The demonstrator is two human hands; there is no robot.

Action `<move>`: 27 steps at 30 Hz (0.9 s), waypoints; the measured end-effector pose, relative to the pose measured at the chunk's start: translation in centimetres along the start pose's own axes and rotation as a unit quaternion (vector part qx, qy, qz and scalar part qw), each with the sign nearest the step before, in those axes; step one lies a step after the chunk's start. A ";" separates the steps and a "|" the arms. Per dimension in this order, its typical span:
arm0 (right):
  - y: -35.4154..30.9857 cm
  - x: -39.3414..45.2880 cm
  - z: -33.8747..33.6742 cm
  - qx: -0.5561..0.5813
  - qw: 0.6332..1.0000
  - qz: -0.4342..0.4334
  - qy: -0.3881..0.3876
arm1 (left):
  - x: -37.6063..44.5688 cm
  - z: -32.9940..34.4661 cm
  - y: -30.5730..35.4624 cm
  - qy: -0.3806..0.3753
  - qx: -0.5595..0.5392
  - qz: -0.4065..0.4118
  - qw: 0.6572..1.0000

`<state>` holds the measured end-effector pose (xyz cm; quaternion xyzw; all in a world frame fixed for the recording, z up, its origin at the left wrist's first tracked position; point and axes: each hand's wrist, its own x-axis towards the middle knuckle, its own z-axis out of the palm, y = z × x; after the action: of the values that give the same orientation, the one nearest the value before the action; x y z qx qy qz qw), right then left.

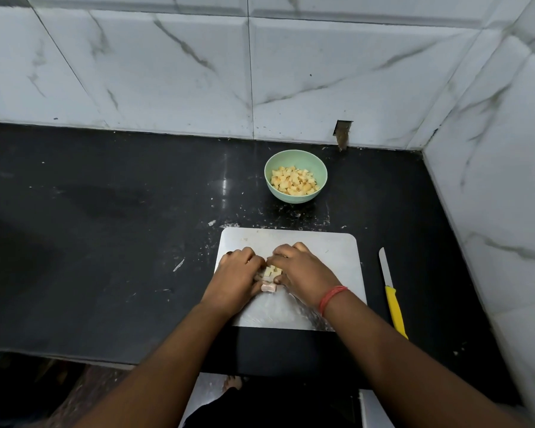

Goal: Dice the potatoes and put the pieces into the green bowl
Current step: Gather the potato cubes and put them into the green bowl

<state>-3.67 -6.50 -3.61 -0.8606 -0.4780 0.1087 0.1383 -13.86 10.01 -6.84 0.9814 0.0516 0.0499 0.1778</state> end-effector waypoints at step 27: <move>2.4 2.2 -7.3 0.592 0.758 0.225 0.153 | 4.9 -3.7 2.1 0.093 -0.235 -0.034 0.967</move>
<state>1.67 -6.85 2.27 -0.6949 -0.0835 0.2649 0.6634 -9.28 9.88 -2.20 0.9009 0.0881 0.1454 0.3993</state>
